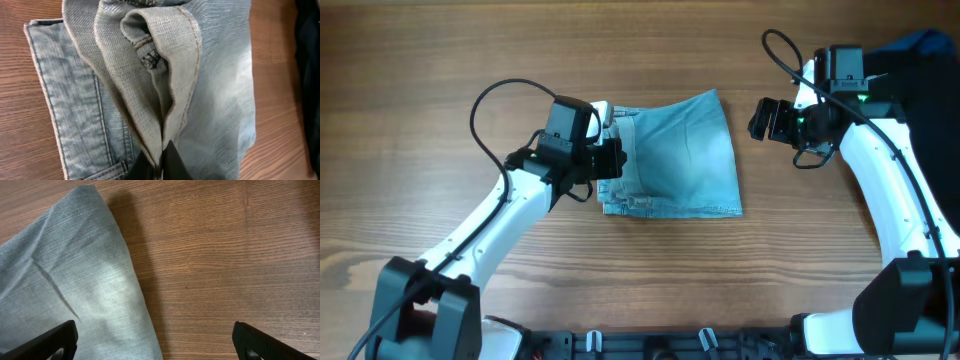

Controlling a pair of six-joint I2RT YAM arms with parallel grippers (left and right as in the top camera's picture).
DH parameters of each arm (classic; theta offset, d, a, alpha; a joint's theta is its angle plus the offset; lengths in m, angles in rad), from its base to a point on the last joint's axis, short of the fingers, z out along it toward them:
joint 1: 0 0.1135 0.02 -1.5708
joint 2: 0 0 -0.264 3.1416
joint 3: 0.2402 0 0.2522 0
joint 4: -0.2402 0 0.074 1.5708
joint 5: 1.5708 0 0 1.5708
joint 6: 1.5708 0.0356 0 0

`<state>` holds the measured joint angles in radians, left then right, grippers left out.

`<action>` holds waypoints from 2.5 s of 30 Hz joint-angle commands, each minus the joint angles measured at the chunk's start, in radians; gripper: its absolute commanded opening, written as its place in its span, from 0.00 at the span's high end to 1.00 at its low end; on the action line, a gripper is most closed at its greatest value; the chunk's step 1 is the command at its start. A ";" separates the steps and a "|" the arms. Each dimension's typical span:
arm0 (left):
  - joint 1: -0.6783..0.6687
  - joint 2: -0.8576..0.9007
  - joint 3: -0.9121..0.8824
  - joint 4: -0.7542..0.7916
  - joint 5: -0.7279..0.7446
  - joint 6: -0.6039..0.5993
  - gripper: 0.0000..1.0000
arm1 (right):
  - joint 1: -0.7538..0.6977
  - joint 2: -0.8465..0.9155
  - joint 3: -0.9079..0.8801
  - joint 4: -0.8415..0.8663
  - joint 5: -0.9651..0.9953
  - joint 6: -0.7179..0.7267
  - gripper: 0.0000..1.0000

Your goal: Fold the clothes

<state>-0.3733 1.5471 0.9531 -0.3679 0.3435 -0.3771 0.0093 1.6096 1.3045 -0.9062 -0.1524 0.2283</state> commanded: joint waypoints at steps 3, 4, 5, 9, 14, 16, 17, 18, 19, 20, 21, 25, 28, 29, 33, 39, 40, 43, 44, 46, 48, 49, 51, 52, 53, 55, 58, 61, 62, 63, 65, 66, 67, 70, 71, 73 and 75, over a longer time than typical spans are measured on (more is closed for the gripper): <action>-0.001 0.026 0.018 0.007 -0.032 -0.005 0.86 | -0.002 -0.014 0.012 -0.008 0.002 -0.016 0.00; -0.001 0.026 0.018 0.007 -0.032 -0.005 0.72 | -0.002 -0.014 0.012 -0.009 0.002 -0.016 0.00; -0.001 0.026 0.018 0.007 -0.035 -0.005 0.62 | -0.002 -0.014 0.012 -0.011 0.001 -0.016 0.00; -0.001 0.026 0.018 0.007 -0.054 -0.005 0.41 | -0.002 -0.014 0.012 -0.014 -0.006 -0.006 0.00; -0.001 0.016 0.018 0.007 -0.113 -0.005 0.39 | -0.002 -0.014 0.012 -0.007 -0.051 0.009 0.00; -0.001 -0.006 0.018 0.007 -0.114 -0.005 0.34 | -0.002 -0.014 0.012 -0.006 -0.060 0.010 0.01; -0.001 -0.025 0.018 0.008 -0.113 -0.005 0.33 | -0.002 -0.014 0.012 -0.004 -0.063 0.010 0.00; -0.002 -0.049 0.018 0.008 -0.113 -0.005 0.33 | -0.002 -0.014 0.012 0.000 -0.070 0.008 0.00; -0.007 -0.074 0.018 0.012 -0.109 -0.005 0.39 | -0.002 -0.014 0.012 0.006 -0.082 0.008 0.00; -0.016 -0.092 0.018 0.020 -0.098 -0.006 0.45 | -0.002 -0.014 0.012 0.016 -0.097 0.007 0.01; -0.026 -0.102 0.018 0.032 -0.078 -0.006 0.47 | -0.002 -0.014 0.012 0.029 -0.119 0.008 0.00; -0.069 -0.066 0.018 0.040 -0.041 -0.028 0.48 | -0.002 -0.014 0.012 0.056 -0.211 0.008 0.26; -0.090 0.016 0.018 0.074 0.023 -0.033 0.50 | -0.002 -0.014 0.012 0.065 -0.216 0.008 0.53; -0.091 0.037 0.018 0.085 0.043 -0.037 0.56 | -0.002 -0.014 0.012 0.064 -0.216 0.008 0.56; -0.091 0.110 0.018 0.109 0.068 -0.058 0.75 | -0.002 -0.013 0.012 0.065 -0.215 0.008 0.57; -0.090 0.219 0.018 0.108 0.106 -0.058 0.85 | -0.002 -0.013 0.012 0.077 -0.215 0.010 0.56; -0.090 0.221 0.018 0.091 0.105 -0.057 0.85 | -0.002 -0.013 0.012 0.077 -0.215 0.009 0.56; -0.089 0.220 0.018 0.070 0.101 -0.049 0.84 | -0.002 -0.013 0.012 0.077 -0.215 0.009 0.54; -0.087 0.220 0.018 0.064 0.101 -0.049 0.84 | -0.002 -0.013 0.012 0.077 -0.215 0.009 0.52; -0.085 0.217 0.018 0.061 0.101 -0.045 0.87 | -0.002 -0.013 0.012 0.076 -0.215 0.010 0.50; -0.080 0.190 0.023 0.056 0.101 -0.024 0.90 | -0.002 -0.013 0.012 0.075 -0.216 0.010 0.50; -0.080 0.171 0.028 0.052 0.101 -0.018 0.91 | -0.002 -0.013 0.012 0.075 -0.216 0.010 0.50; -0.080 0.089 0.046 0.047 0.100 0.001 0.89 | -0.002 -0.013 0.012 0.076 -0.216 0.010 0.50; -0.080 0.065 0.049 0.048 0.091 0.002 0.87 | -0.002 -0.013 0.012 0.076 -0.216 0.010 0.49; -0.080 0.020 0.050 0.054 0.060 0.002 0.85 | -0.002 -0.013 0.012 0.084 -0.230 0.017 0.49; -0.080 0.001 0.050 0.051 0.030 0.002 0.82 | 0.001 -0.008 0.012 0.123 -0.290 0.033 0.57; -0.082 0.024 0.049 0.007 0.034 -0.037 0.82 | 0.012 0.023 0.012 0.206 -0.370 0.045 0.94; -0.085 0.054 0.048 -0.033 0.063 -0.051 0.81 | 0.040 0.103 0.012 0.290 -0.461 0.079 0.96; -0.085 0.063 0.048 -0.042 0.083 -0.051 0.81 | 0.047 0.124 0.012 0.306 -0.474 0.088 0.96; -0.085 0.073 0.048 -0.048 0.106 -0.051 0.81 | 0.059 0.167 0.012 0.342 -0.513 0.090 0.96; -0.086 0.095 0.048 -0.056 0.140 -0.051 0.82 | 0.079 0.248 0.012 0.434 -0.633 0.090 0.96; -0.087 0.105 0.048 -0.059 0.139 -0.057 0.83 | 0.090 0.291 0.012 0.489 -0.711 0.090 0.96; -0.088 0.114 0.048 -0.064 0.139 -0.063 0.83 | 0.097 0.325 0.012 0.534 -0.768 0.101 0.96; -0.090 0.137 0.047 -0.087 0.139 -0.077 0.83 | 0.116 0.442 0.012 0.666 -0.862 0.168 0.96; -0.090 0.144 0.047 -0.093 0.138 -0.076 0.83 | 0.118 0.475 0.012 0.696 -0.882 0.183 0.96; -0.090 0.162 0.047 -0.101 0.138 -0.076 0.82 | 0.117 0.548 0.012 0.755 -0.907 0.216 0.96; -0.090 0.190 0.047 -0.112 0.138 -0.077 0.83 | 0.116 0.605 0.012 0.797 -0.904 0.235 0.95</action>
<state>-0.4583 1.6905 1.0027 -0.4683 0.4633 -0.4404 0.1276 2.1361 1.3056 -0.1509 -0.9779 0.4091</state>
